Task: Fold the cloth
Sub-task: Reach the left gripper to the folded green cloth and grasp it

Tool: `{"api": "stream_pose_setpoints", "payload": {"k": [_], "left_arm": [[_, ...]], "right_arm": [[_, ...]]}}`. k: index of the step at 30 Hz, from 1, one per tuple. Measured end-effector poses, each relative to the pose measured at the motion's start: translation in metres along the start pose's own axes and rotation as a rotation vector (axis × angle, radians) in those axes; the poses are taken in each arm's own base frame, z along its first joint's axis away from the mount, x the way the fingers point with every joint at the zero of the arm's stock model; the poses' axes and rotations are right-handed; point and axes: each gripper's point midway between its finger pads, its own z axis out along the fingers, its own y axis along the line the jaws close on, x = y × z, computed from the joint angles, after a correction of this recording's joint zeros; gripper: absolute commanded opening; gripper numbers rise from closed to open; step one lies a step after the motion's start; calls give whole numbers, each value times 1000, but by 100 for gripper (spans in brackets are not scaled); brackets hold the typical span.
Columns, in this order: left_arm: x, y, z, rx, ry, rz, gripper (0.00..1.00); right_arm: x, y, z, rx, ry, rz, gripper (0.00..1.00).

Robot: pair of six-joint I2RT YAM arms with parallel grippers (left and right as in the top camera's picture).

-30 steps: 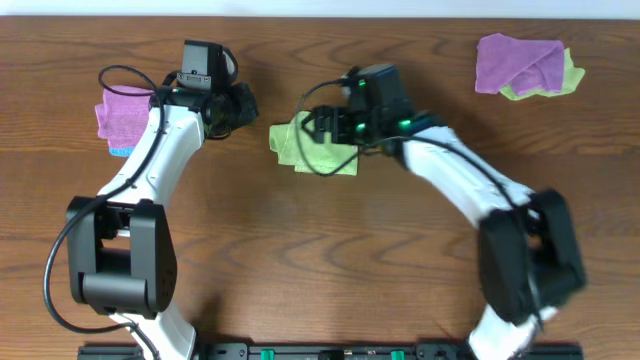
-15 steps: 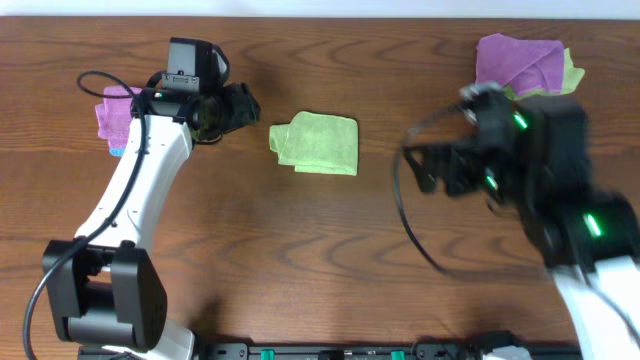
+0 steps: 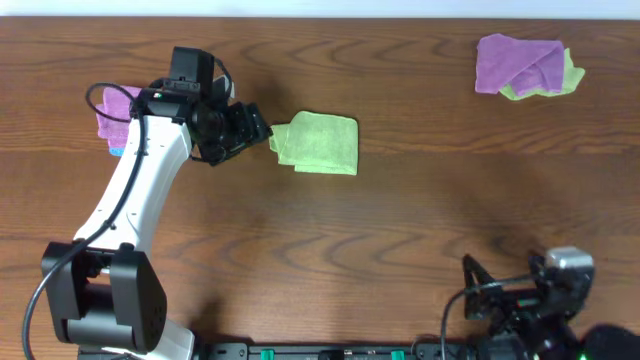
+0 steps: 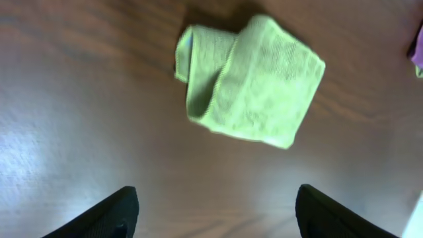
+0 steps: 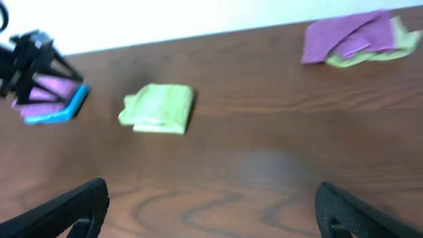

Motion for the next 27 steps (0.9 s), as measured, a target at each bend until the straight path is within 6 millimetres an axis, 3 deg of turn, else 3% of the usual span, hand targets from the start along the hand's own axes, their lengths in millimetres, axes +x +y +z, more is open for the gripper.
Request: {"api": "stream_pose_setpoints", "payload": {"k": [4,13,16,21,24,27], "left_arm": [[10,1,4,19,31,-38,77],[46,13,35,146,12,-155,83],[53,1,45,208,-12,-172,86],[66,-37,65,300,-45,-178,91],[72,-48,72,294,-67,-202,98],[72,-52,75,270,-107,-238,95]], "right_arm": [[1,-7,-2,39,-9,16,99],[2,-12,-1,66,-7,26,99],[2,-12,-1,68,-8,29,99],[2,-12,-1,68,-7,29,99],[2,-13,-1,69,-7,29,99],[2,-12,-1,69,-8,29,99]]}}
